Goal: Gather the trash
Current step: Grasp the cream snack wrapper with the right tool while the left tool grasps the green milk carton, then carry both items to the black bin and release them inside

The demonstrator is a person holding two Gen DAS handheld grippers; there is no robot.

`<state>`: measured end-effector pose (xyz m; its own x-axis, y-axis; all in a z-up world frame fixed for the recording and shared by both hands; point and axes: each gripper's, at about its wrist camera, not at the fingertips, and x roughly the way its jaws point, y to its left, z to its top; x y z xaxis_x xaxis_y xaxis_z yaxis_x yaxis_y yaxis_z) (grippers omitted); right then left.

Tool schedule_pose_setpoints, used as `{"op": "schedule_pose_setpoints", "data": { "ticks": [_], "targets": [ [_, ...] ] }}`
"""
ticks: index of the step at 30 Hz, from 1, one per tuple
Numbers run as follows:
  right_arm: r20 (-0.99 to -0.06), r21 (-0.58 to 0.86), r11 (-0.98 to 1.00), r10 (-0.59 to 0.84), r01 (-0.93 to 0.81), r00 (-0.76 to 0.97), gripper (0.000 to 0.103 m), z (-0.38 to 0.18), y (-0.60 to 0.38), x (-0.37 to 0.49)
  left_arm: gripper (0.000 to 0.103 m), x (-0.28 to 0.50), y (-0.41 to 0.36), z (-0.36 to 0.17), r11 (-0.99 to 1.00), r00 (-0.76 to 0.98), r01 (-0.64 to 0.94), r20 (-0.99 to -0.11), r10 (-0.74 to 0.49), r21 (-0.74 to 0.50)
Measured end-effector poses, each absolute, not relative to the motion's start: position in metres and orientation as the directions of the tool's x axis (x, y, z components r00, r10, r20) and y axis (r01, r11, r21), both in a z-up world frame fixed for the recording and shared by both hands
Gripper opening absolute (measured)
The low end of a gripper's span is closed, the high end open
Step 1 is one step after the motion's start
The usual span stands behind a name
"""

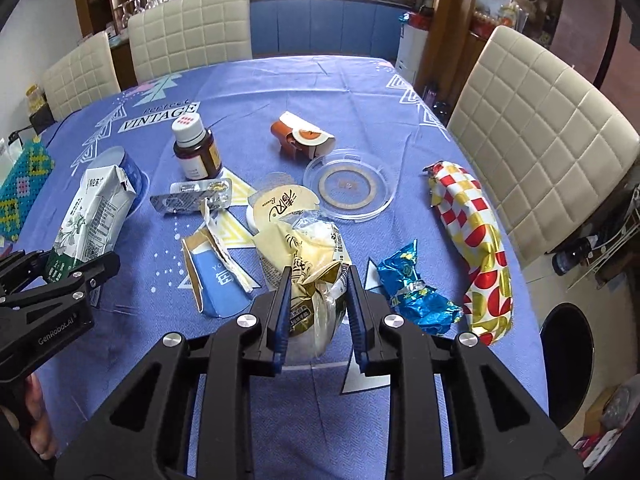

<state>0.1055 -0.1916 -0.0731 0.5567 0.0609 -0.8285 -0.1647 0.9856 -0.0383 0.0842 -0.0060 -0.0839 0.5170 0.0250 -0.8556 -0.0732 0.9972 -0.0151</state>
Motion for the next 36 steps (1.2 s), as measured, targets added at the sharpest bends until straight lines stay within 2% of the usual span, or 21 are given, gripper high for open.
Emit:
{"op": "schedule_pose_setpoints", "data": {
  "ticks": [12, 19, 36],
  "targets": [
    [-0.796, -0.006, 0.995, 0.054, -0.097, 0.602, 0.027, -0.052, -0.222, 0.104, 0.049, 0.090, -0.050, -0.062, 1.000, 0.546, -0.014, -0.837, 0.017, 0.011],
    [-0.784, 0.001, 0.999, 0.023, -0.035, 0.621, 0.027, -0.042, -0.265, 0.100, 0.049, 0.099, -0.105, -0.051, 0.998, 0.559, 0.060, -0.829, -0.014, 0.023],
    [-0.776, -0.032, 0.940, -0.238, 0.341, 0.584, 0.027, -0.035, -0.446, 0.072, 0.049, 0.118, -0.298, -0.045, 0.908, 0.536, 0.418, -0.811, -0.232, 0.017]
  ]
}}
